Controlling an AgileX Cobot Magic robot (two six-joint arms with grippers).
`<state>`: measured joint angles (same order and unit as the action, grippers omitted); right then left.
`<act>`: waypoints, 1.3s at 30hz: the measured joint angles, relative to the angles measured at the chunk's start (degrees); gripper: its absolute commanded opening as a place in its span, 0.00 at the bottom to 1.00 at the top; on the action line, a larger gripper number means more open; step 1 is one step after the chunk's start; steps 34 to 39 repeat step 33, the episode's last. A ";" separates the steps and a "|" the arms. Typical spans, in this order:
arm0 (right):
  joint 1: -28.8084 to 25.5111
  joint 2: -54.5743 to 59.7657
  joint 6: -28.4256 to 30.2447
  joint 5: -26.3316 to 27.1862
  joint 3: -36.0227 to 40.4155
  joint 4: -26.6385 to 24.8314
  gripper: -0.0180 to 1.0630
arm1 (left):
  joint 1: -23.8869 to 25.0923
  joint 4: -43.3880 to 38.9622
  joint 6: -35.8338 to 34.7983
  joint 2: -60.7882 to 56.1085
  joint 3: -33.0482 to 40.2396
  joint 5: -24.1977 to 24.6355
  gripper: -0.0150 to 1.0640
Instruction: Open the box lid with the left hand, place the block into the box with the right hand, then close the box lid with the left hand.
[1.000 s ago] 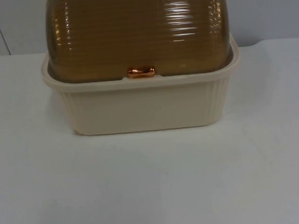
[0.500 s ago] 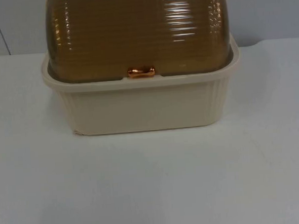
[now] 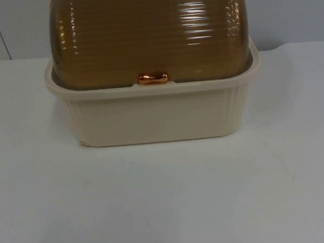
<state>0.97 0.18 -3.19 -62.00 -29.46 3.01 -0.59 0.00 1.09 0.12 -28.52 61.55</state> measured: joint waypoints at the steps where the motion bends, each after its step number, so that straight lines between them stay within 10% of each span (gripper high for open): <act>1: 0.00 0.00 0.00 0.00 0.00 0.00 0.99 | 0.00 0.00 0.00 0.00 0.00 0.00 0.99; 39: 0.00 0.00 0.00 0.00 0.00 0.00 0.99 | 2.76 0.00 0.00 0.00 0.00 0.10 0.99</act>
